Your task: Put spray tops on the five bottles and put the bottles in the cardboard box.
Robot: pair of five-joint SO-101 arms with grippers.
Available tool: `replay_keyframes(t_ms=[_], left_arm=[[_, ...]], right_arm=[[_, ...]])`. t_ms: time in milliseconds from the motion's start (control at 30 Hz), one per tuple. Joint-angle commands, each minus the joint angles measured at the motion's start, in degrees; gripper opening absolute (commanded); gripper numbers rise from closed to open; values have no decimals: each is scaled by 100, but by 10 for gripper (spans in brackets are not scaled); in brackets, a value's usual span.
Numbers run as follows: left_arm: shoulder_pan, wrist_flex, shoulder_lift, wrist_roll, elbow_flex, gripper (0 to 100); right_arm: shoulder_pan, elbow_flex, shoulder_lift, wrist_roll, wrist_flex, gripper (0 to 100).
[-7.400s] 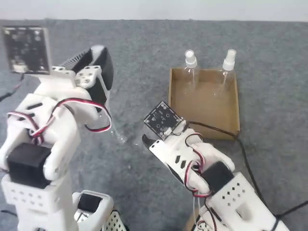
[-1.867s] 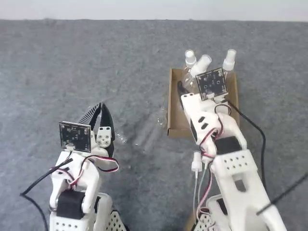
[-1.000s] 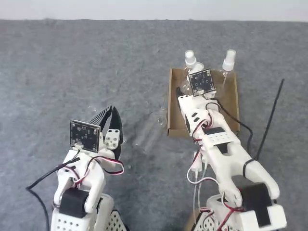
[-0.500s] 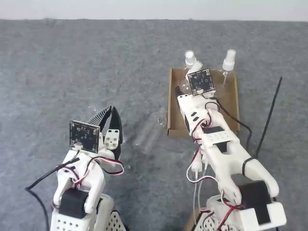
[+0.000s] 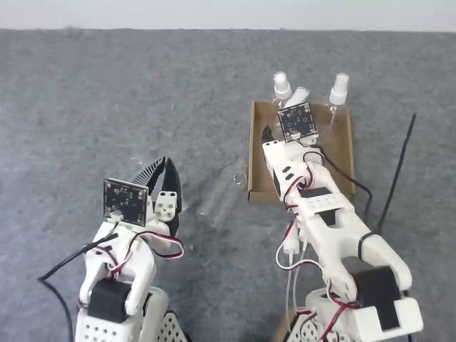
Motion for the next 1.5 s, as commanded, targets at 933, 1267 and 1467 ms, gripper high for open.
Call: replay_keyframes(t_ms=[933, 1267, 1467], left_arm=[[18, -132, -53, 18, -40, 11], [18, -141, -53, 18, -40, 11], [35, -149, -53, 18, -40, 11]], right_arm=[[-40, -255, -48, 70, 180, 346], [-40, -237, -154, 79, 180, 346], [-57, -229, -831, 53, 769, 336]])
